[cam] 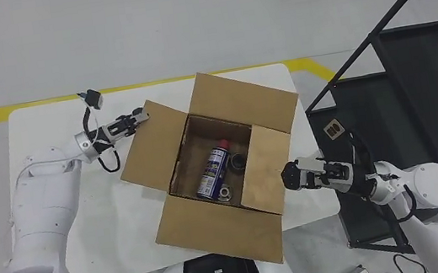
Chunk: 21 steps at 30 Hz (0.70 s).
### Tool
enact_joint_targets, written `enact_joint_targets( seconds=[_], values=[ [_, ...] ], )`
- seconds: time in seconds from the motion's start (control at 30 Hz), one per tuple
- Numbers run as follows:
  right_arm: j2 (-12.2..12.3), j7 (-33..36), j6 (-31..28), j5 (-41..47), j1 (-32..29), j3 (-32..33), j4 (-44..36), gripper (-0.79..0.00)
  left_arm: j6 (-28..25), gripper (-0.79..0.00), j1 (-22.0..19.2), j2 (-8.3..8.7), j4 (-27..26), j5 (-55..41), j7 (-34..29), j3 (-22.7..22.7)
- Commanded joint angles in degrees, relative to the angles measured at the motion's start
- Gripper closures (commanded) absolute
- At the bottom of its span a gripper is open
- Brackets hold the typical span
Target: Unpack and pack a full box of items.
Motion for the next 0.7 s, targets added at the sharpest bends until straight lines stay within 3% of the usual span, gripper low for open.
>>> enact_joint_targets(
  seconds=[0.0,0.17,0.37,0.4,0.43,0.67],
  values=[
    [0.0,0.0,0.0,0.0,0.0,0.0,0.0,-0.785,-0.7,0.000,2.0,0.72,-1.2,-2.4,0.7,-1.4],
    [0.0,0.0,0.0,0.0,0.0,0.0,0.0,-0.785,-2.6,0.000,8.0,2.93,-6.3,-5.8,2.6,-5.8],
    [0.0,0.0,0.0,0.0,0.0,0.0,0.0,-0.785,-0.3,0.000,12.8,4.82,-12.6,-5.5,1.6,-8.9],
    [0.0,0.0,0.0,0.0,0.0,0.0,0.0,-0.785,0.1,-0.585,12.9,4.95,-13.3,-4.8,1.9,-8.9],
    [0.0,0.0,0.0,0.0,0.0,0.0,0.0,-0.785,0.6,-0.785,12.9,5.00,-13.8,-4.5,2.4,-8.8],
    [0.0,0.0,0.0,0.0,0.0,0.0,0.0,-0.785,1.5,-0.785,10.0,4.10,-12.0,-2.3,4.9,-4.2]
  ],
)
